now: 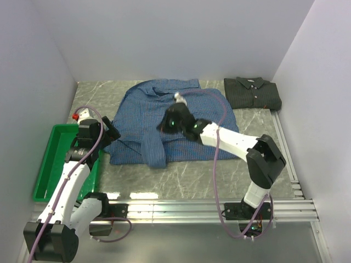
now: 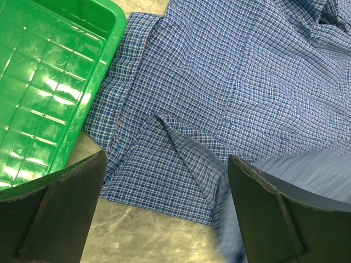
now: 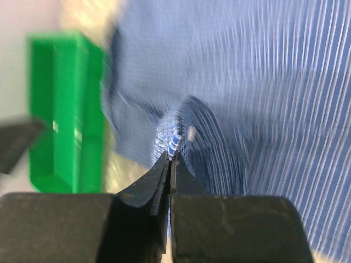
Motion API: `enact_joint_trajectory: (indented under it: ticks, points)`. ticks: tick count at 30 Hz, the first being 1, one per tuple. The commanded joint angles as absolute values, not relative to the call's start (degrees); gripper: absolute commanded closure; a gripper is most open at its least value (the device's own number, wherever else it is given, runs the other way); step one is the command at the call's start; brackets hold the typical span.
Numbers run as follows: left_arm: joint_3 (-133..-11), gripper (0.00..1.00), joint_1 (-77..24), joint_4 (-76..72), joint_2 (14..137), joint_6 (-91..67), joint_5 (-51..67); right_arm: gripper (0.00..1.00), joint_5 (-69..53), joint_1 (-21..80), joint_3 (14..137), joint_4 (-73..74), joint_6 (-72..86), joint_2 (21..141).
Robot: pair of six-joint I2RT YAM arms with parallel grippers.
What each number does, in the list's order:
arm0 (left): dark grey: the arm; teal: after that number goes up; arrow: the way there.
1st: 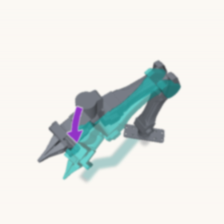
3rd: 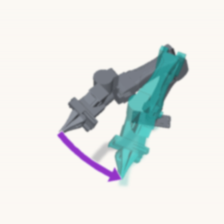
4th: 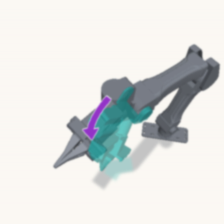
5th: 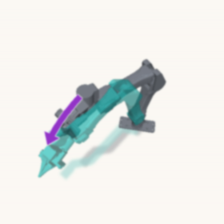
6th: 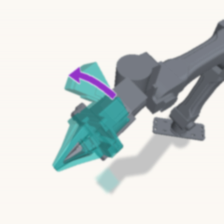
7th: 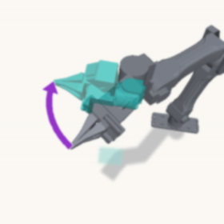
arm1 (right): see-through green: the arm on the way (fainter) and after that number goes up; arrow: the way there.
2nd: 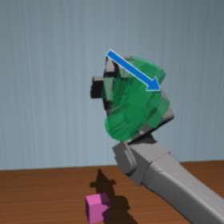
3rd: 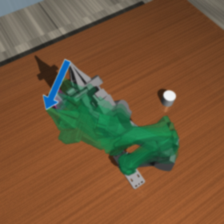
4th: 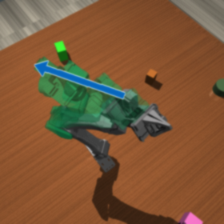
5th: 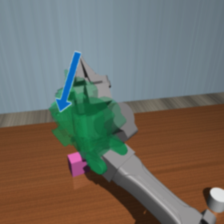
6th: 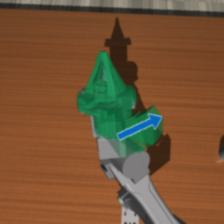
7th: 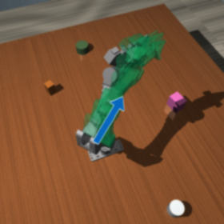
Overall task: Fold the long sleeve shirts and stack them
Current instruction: Fold the shirt
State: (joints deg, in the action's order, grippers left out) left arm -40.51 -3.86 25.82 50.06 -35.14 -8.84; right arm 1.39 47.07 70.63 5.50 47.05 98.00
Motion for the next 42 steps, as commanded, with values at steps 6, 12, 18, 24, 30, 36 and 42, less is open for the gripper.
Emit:
enact_joint_trajectory:
  ticks: [6, 12, 18, 24, 30, 36, 42]
  points:
    - [-40.17, 0.02, -4.13, 23.12, 49.22, -34.54, -7.47, 1.0, 5.63, 41.75, 91.73, 0.88, 15.5, 100.72]
    - [-39.99, 0.02, -4.13, 22.68, 50.27, -34.63, -5.36, 1.0, 1.15, 40.7, 102.64, 0.09, 0.54, 107.65]
    - [-40.43, 0.02, -4.13, 22.85, 51.42, -34.8, -5.19, 1.0, 0.18, 40.43, 109.58, -4.39, -11.59, 111.61]
    - [-40.17, 0.02, -4.13, 22.68, 52.03, -34.8, -5.01, 1.0, -1.93, 40.25, 107.68, -17.46, -20.9, 113.12]
    - [-39.81, 0.02, -4.13, 22.24, 52.91, -34.72, -3.69, 1.0, -1.49, 40.25, 101.42, -37.0, -32.68, 114.17]
    - [-40.08, 0.02, -4.13, 22.85, 55.28, -36.64, -0.53, 1.0, -6.93, 40.34, 101.43, -39.72, -37.61, 116.8]
    - [-38.76, 0.02, -4.13, 21.89, 57.92, -41.56, 7.29, 0.97, -15.1, 40.34, 97.3, -41.57, -40.51, 116.63]
